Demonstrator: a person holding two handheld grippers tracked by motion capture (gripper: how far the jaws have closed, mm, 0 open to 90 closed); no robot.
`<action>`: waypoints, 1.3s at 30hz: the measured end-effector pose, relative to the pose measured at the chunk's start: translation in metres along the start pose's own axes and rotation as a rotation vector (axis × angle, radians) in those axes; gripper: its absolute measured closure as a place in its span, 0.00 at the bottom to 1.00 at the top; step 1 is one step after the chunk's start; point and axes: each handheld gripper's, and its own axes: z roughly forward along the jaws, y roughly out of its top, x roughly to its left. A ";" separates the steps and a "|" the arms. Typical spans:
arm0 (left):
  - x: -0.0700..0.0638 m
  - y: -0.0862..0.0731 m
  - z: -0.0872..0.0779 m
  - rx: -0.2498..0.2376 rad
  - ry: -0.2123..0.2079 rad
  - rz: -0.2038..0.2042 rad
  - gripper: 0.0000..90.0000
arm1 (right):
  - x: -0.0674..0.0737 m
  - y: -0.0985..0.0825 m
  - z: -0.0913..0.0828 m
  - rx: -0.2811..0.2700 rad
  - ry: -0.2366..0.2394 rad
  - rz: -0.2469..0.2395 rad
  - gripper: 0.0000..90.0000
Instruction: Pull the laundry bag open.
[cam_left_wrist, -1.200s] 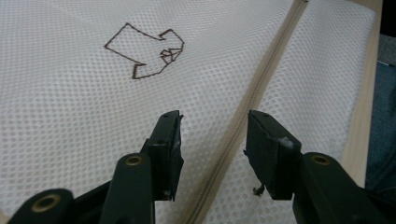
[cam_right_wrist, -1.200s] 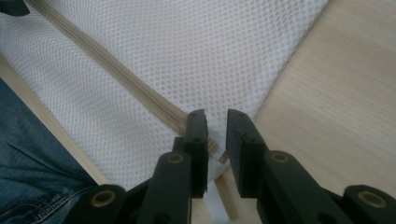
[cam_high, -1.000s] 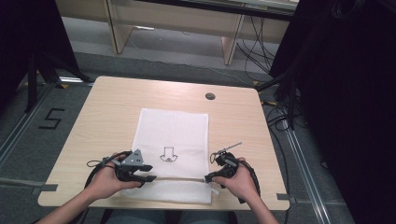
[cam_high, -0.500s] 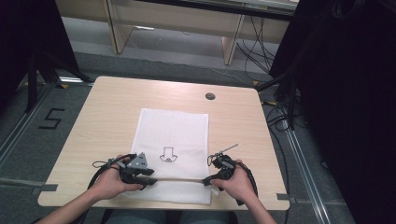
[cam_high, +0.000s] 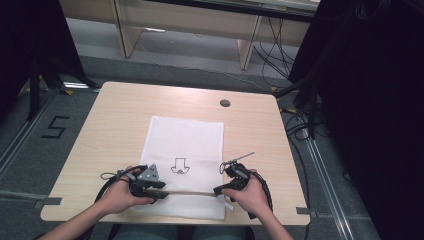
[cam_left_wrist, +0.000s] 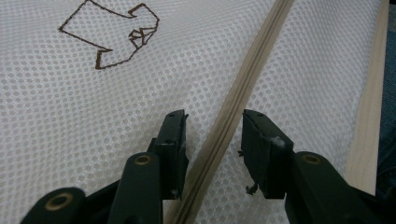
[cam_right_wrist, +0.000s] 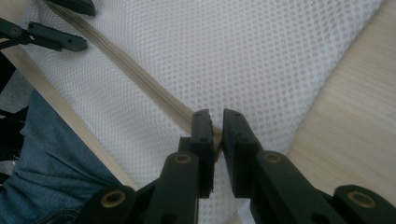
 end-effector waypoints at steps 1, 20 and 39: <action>0.000 0.000 0.000 0.000 0.000 0.001 0.66 | 0.002 0.000 0.002 0.000 0.002 -0.003 0.91; -0.007 0.019 0.004 -0.102 -0.053 -0.013 0.62 | -0.014 -0.004 -0.002 -0.008 -0.039 -0.017 1.00; -0.043 0.074 0.055 -0.105 -0.190 0.107 0.53 | -0.001 -0.007 0.016 0.059 -0.138 -0.125 1.00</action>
